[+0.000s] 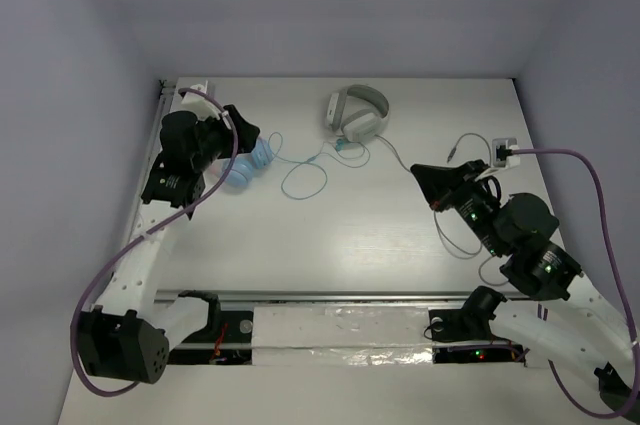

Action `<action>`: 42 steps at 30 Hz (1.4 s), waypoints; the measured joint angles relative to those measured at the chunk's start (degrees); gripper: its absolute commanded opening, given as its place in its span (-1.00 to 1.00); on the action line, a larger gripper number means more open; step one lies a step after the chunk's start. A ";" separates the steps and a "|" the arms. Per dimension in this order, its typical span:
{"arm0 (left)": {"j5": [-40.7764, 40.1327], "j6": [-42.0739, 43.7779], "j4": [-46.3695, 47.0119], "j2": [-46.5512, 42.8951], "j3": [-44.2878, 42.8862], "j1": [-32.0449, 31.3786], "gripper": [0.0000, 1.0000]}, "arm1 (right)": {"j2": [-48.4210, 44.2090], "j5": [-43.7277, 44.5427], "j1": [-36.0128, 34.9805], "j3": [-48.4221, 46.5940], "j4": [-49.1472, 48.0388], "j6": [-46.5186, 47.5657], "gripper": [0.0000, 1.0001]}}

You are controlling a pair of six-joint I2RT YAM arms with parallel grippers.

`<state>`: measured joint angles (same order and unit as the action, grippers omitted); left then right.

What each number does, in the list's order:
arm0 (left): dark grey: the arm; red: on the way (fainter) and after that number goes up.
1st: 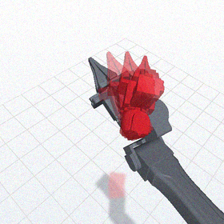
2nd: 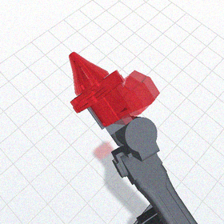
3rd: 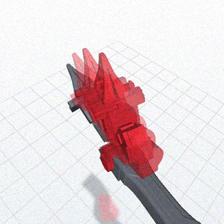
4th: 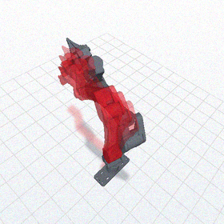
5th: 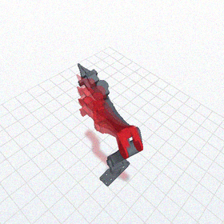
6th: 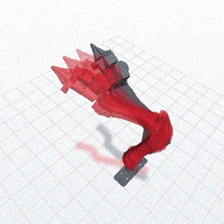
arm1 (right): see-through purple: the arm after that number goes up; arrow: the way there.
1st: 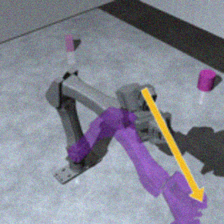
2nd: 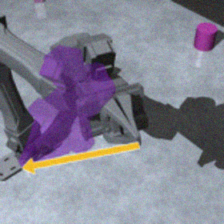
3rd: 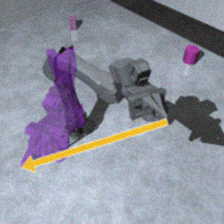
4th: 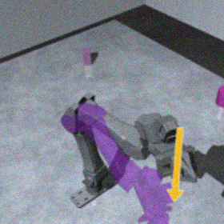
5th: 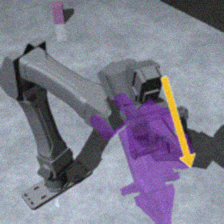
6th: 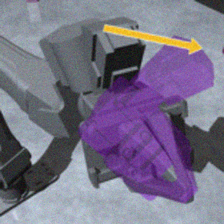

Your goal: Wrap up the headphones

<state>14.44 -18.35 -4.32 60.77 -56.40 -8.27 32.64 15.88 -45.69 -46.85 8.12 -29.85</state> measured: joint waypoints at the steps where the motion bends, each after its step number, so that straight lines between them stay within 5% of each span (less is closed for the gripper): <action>1: -0.28 0.31 -0.09 0.61 0.00 0.00 0.20 | 0.00 0.07 0.00 0.02 0.13 -0.07 -0.70; 5: -3.39 1.53 -1.62 4.31 -1.84 0.00 -0.13 | -0.02 0.28 0.00 0.33 0.42 -0.09 -0.82; 9: -9.14 2.86 -4.52 10.58 -6.54 -0.02 -0.98 | -0.09 0.28 0.00 1.05 0.44 -0.31 -1.00; 15: -19.08 7.10 -6.29 20.63 -12.17 0.02 -1.00 | -0.37 0.26 0.00 2.32 0.26 -0.42 -1.00; 19: -22.05 10.60 -6.60 26.53 -14.80 0.81 -0.44 | -0.33 0.28 0.00 2.82 0.28 -0.42 -0.99; 20: -22.29 11.19 -6.62 28.26 -15.72 1.16 -0.14 | -0.33 0.28 0.00 2.82 0.26 -0.42 -0.95; 23: -22.62 13.11 -6.60 33.11 -17.94 2.08 0.16 | -0.48 0.37 0.00 2.95 0.24 -0.57 -0.69; 28: -22.99 15.26 -6.82 39.78 -21.14 3.08 0.23 | -0.83 0.39 0.00 4.00 0.24 -0.90 -0.46; 42: -20.83 23.15 -7.21 50.75 -25.97 7.67 0.26 | 1.49 0.37 0.00 4.63 -0.02 -1.38 -0.41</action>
<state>-6.39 4.80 -11.53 111.53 -82.37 -0.60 34.13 16.25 -45.69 -42.22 8.10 -31.22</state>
